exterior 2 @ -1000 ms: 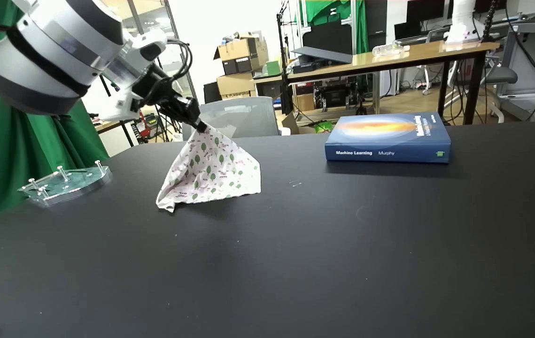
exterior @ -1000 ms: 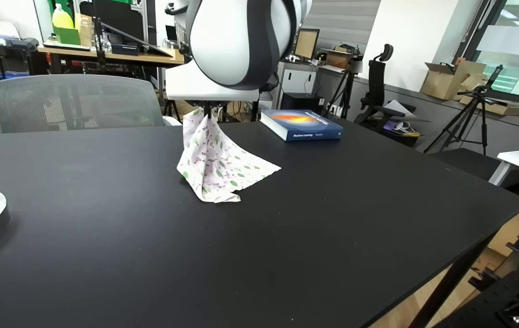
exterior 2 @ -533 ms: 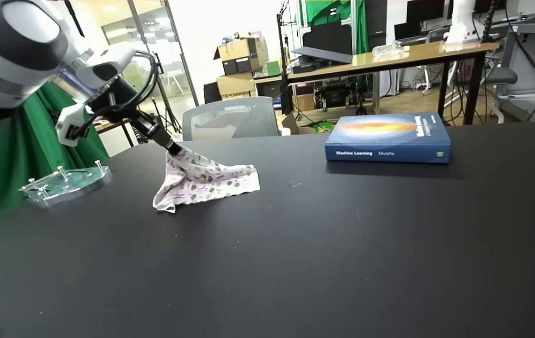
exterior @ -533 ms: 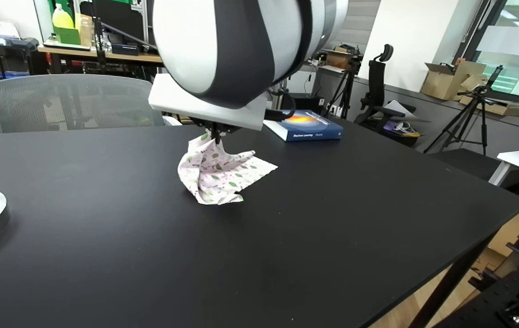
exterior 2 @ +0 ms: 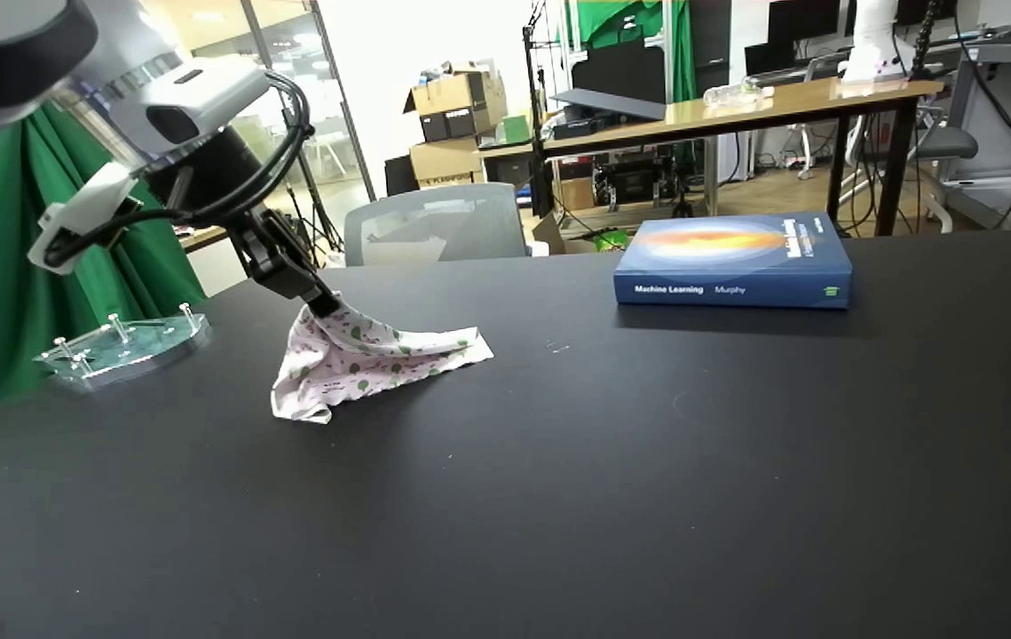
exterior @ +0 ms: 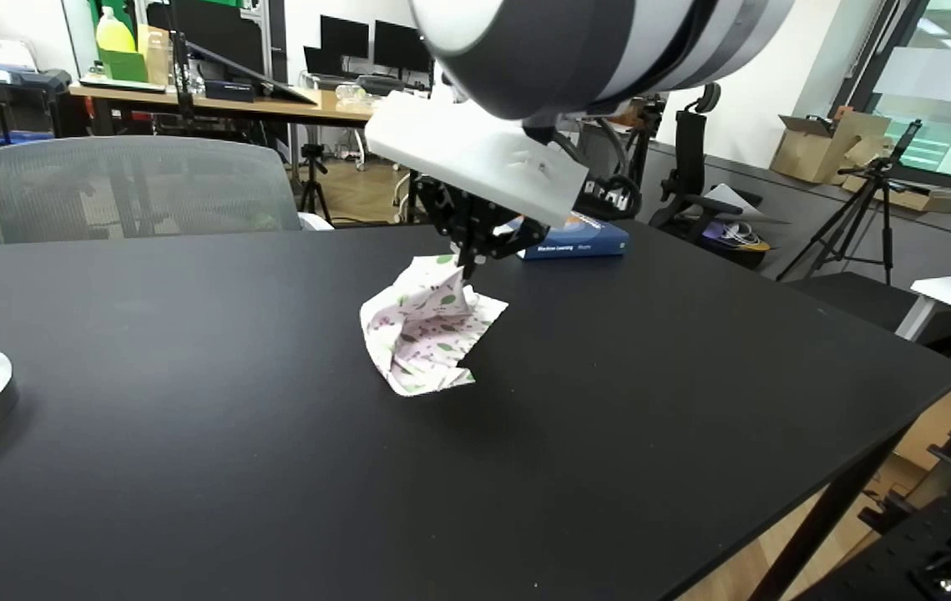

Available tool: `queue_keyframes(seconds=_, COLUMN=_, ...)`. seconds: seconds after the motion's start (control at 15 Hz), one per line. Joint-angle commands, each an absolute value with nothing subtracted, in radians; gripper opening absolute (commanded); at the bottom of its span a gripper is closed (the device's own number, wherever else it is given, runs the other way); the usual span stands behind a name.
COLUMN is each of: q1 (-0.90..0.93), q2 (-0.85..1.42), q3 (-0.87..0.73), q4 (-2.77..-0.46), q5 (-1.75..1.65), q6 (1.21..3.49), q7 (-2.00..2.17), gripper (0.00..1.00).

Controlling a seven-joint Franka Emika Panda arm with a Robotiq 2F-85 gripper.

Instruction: Fold the cloth once

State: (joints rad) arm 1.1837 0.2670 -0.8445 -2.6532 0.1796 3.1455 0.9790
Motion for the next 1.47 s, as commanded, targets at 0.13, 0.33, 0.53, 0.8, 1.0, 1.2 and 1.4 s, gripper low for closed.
queue_keyframes(seconds=0.13, q1=0.964, q2=0.057, q3=-0.735, q4=-2.747, q5=0.269, q6=3.018, q7=0.934, gripper=0.0)
queue_keyframes(seconds=0.33, q1=0.882, q2=0.025, q3=-0.694, q4=-2.745, q5=0.411, q6=2.943, q7=0.85, gripper=0.0)
queue_keyframes(seconds=0.53, q1=0.785, q2=0.063, q3=-0.62, q4=-2.695, q5=0.546, q6=2.91, q7=0.723, gripper=0.0)
queue_keyframes(seconds=0.8, q1=0.723, q2=0.148, q3=-0.587, q4=-2.612, q5=0.824, q6=2.833, q7=0.467, gripper=0.0)
queue_keyframes(seconds=1.0, q1=0.657, q2=0.267, q3=-0.55, q4=-2.537, q5=1.02, q6=2.767, q7=0.289, gripper=0.0)
queue_keyframes(seconds=1.2, q1=0.584, q2=0.403, q3=-0.503, q4=-2.464, q5=1.165, q6=2.706, q7=0.158, gripper=0.0)
queue_keyframes(seconds=1.4, q1=0.536, q2=0.515, q3=-0.467, q4=-2.398, q5=1.224, q6=2.677, q7=0.095, gripper=0.0)
